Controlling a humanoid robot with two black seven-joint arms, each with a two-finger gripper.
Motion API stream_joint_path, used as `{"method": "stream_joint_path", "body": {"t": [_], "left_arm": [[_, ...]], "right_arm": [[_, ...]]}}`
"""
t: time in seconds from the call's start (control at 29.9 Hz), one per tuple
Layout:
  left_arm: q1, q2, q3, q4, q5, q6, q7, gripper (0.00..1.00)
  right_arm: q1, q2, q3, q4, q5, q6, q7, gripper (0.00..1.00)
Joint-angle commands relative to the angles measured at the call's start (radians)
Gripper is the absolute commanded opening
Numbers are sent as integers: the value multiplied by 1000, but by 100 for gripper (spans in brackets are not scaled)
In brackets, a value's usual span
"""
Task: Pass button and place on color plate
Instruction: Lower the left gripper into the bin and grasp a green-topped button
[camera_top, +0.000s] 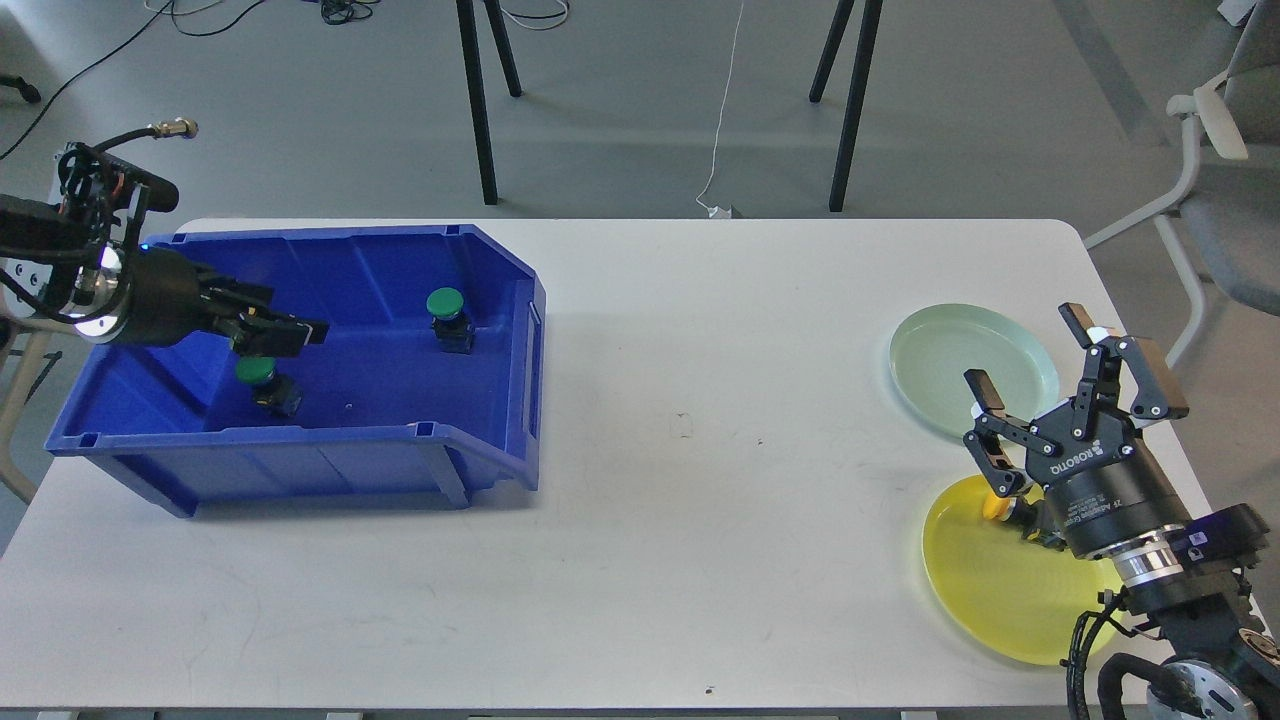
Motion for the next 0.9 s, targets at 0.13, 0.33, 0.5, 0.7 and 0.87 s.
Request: {"method": "stream_joint_path", "body": {"t": [0.13, 0.33, 0.5, 0.7, 0.87], "left_arm": [[36, -70, 4, 147, 13, 0, 0, 81], [58, -114, 2, 218, 7, 0, 0, 81], [75, -114, -1, 221, -1, 0, 0, 81], [84, -116, -2, 250, -8, 0, 0, 81], [98, -142, -2, 285, -8, 0, 0, 80]], "right_arm": [[-11, 0, -2, -3, 0, 0, 0, 98], [-12, 0, -1, -5, 0, 0, 0, 98], [-12, 0, -2, -6, 0, 0, 0, 98], [-19, 0, -2, -6, 0, 0, 0, 98], [-22, 0, 1, -6, 0, 0, 0, 98]]}}
